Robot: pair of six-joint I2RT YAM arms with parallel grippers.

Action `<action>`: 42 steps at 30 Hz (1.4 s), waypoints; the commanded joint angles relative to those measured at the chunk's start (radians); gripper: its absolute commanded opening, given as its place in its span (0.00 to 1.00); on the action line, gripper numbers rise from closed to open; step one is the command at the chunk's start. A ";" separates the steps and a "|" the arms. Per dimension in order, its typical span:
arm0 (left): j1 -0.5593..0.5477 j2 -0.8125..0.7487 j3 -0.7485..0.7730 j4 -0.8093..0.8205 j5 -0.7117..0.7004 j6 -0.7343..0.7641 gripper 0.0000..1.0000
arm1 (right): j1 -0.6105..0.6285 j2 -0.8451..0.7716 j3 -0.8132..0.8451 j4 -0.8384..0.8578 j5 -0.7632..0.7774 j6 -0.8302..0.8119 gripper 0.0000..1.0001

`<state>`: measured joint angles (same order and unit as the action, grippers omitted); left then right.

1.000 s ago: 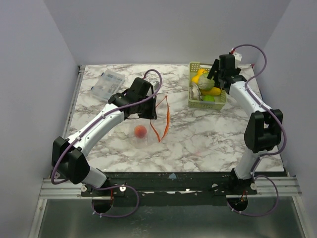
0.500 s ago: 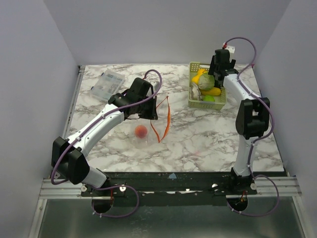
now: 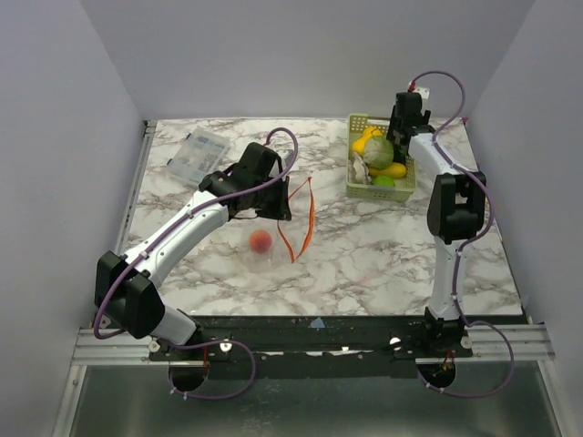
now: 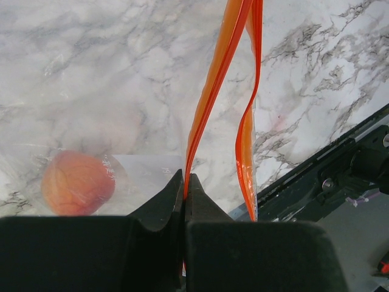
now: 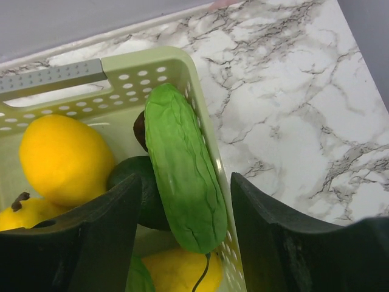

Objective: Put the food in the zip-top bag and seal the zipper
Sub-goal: Pick up the fake vegetable from the bin.

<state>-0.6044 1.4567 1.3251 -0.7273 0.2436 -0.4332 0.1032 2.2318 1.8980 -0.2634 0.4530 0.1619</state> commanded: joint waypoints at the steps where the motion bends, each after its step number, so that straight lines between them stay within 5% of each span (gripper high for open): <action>1: -0.003 -0.012 -0.007 0.014 0.028 0.010 0.00 | -0.003 0.051 0.042 -0.053 -0.018 -0.026 0.61; 11: -0.002 0.001 -0.003 0.012 0.031 0.011 0.00 | -0.004 0.085 0.062 -0.069 -0.040 -0.041 0.61; 20: -0.001 0.009 0.000 0.011 0.038 0.013 0.00 | -0.003 0.103 0.093 -0.081 -0.056 -0.073 0.49; 31: 0.000 0.016 -0.003 0.012 0.051 0.011 0.00 | -0.003 0.147 0.111 -0.090 -0.036 -0.089 0.56; 42: 0.000 0.017 -0.002 0.012 0.042 0.014 0.00 | -0.002 0.088 0.127 -0.125 -0.085 -0.055 0.25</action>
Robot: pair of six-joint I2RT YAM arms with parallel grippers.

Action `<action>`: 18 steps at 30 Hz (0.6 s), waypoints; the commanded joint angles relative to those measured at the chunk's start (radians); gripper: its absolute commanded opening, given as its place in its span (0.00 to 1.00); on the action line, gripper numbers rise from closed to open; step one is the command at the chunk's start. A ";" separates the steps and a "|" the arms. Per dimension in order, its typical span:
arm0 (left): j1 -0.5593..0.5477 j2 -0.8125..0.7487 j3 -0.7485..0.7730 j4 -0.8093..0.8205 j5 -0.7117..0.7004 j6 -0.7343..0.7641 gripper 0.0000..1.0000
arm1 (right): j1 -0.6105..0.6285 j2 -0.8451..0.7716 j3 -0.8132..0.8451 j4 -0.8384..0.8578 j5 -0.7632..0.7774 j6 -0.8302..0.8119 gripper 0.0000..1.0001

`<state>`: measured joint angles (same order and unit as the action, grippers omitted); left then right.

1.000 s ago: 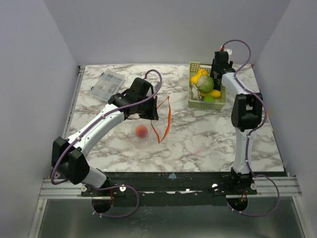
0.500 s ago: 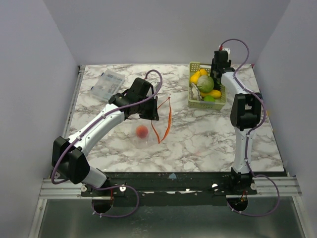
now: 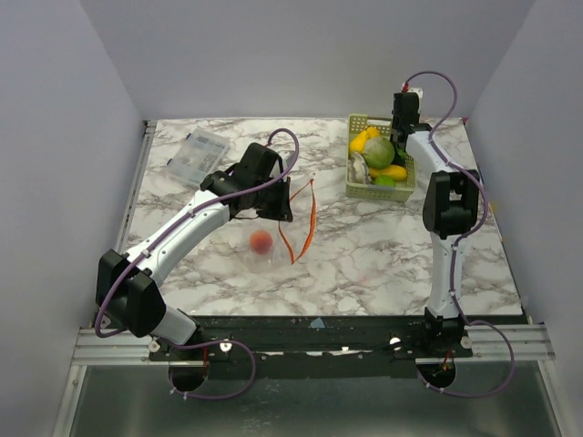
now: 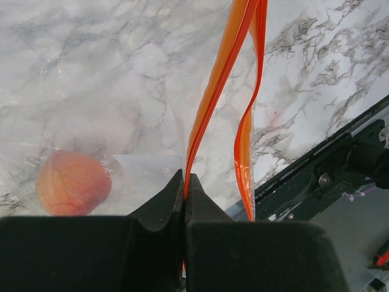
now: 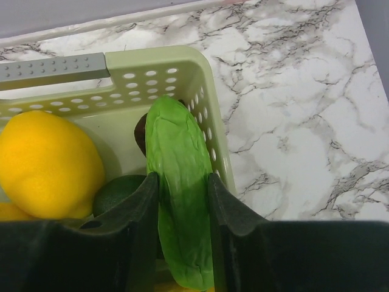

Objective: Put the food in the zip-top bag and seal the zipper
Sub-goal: Pick up the fake vegetable from the bin.

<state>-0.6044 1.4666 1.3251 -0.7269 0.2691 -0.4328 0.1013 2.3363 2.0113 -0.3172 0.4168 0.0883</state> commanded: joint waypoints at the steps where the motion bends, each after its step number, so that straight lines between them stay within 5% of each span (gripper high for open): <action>1: 0.000 0.007 -0.001 0.011 0.017 0.013 0.00 | -0.001 -0.035 0.005 -0.070 -0.049 0.023 0.23; 12: 0.002 0.024 0.003 0.010 0.025 0.012 0.00 | -0.001 -0.320 -0.237 -0.024 -0.082 0.112 0.00; 18: 0.006 0.031 0.005 0.008 0.028 0.012 0.00 | 0.000 -0.532 -0.468 0.024 -0.329 0.239 0.00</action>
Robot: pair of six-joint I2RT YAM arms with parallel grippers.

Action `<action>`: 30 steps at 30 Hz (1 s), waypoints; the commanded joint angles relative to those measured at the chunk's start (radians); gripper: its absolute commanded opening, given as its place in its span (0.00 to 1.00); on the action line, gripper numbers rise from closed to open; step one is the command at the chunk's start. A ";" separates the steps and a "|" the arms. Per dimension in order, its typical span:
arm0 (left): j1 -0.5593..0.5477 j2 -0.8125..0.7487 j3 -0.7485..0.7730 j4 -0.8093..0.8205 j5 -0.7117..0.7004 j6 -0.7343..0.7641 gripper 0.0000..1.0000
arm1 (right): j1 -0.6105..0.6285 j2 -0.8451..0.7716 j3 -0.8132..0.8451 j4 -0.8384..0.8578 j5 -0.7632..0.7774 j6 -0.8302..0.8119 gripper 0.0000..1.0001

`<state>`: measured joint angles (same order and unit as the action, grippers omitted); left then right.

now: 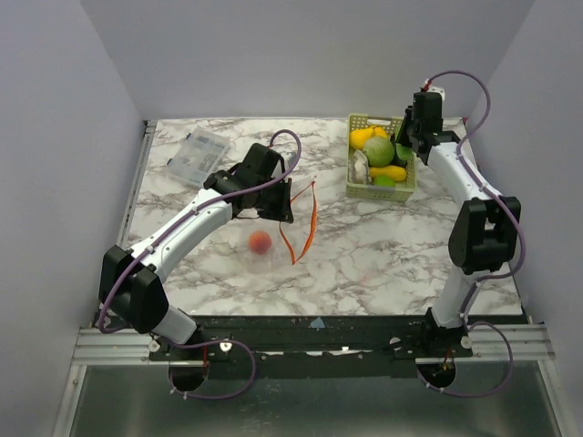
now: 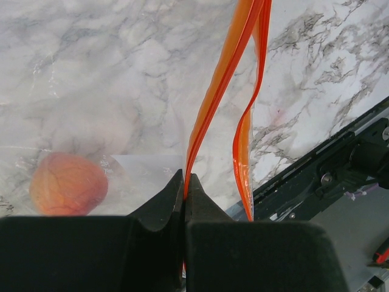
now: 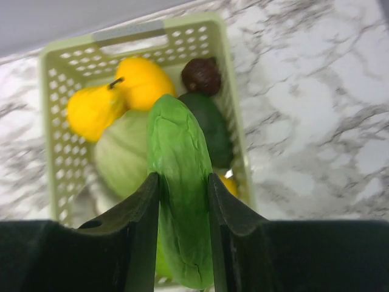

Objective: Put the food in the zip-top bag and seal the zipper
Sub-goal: Pick up the fake vegetable from the bin, then place the fake vegetable in the zipper food storage bag.

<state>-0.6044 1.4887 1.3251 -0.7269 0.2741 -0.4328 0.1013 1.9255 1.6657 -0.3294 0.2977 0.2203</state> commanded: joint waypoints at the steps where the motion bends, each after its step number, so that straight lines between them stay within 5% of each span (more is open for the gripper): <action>1: 0.006 0.010 0.005 0.008 0.026 0.011 0.00 | 0.000 -0.158 -0.170 0.063 -0.283 0.136 0.00; 7: 0.010 0.024 0.008 0.006 0.035 0.009 0.00 | 0.010 -0.410 -0.512 0.315 -0.811 0.414 0.00; 11: 0.015 0.034 0.013 0.004 0.043 0.008 0.00 | 0.072 -0.508 -0.663 0.427 -0.974 0.595 0.00; 20: 0.024 0.051 0.019 0.000 0.048 0.007 0.00 | 0.290 -0.707 -0.828 0.424 -0.889 0.718 0.00; 30: 0.025 0.052 0.019 0.003 0.061 0.003 0.00 | 0.377 -0.772 -0.988 0.447 -0.796 0.872 0.00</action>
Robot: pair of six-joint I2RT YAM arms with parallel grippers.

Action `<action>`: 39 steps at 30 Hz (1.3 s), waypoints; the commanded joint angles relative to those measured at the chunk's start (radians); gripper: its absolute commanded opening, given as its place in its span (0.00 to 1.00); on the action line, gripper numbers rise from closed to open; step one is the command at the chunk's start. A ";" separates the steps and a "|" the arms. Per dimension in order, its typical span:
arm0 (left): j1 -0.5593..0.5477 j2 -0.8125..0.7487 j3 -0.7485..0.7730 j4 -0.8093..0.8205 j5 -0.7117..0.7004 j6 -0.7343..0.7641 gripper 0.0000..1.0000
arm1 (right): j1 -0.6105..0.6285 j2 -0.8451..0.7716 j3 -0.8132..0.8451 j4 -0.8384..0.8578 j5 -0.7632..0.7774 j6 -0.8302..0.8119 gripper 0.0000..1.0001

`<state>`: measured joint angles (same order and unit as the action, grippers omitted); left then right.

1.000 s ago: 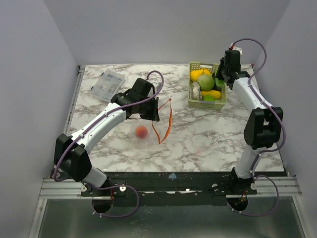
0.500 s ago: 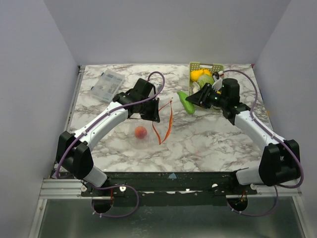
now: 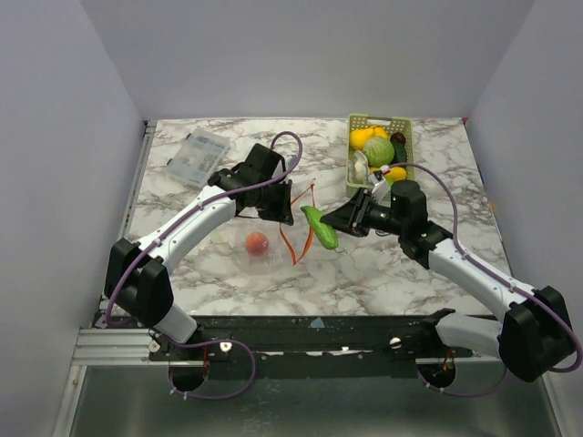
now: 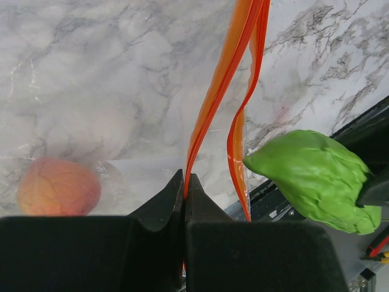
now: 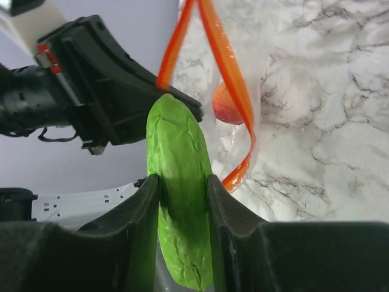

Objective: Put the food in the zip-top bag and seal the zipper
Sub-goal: Place the fake vegetable in the zipper food storage bag.

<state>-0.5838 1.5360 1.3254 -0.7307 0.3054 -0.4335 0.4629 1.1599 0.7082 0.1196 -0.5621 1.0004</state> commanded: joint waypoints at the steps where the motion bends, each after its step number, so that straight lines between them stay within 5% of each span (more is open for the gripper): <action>1: 0.005 0.003 0.018 0.008 0.029 0.003 0.00 | 0.019 0.009 -0.029 -0.002 0.069 0.108 0.00; 11: 0.005 -0.012 0.012 0.013 0.037 0.001 0.00 | 0.123 0.142 0.014 0.054 0.312 0.413 0.01; 19: 0.004 -0.034 0.004 0.021 0.052 -0.003 0.00 | 0.201 0.202 0.047 0.100 0.502 0.507 0.08; 32: 0.005 -0.043 0.008 0.016 0.051 0.001 0.00 | 0.269 0.225 0.096 0.056 0.587 0.416 0.55; 39: 0.006 -0.056 0.016 0.008 0.016 0.010 0.00 | 0.286 0.173 0.095 0.025 0.604 0.317 0.59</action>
<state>-0.5816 1.5219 1.3254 -0.7273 0.3271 -0.4339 0.7387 1.3830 0.7773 0.1692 -0.0124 1.3930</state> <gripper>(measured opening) 0.008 0.576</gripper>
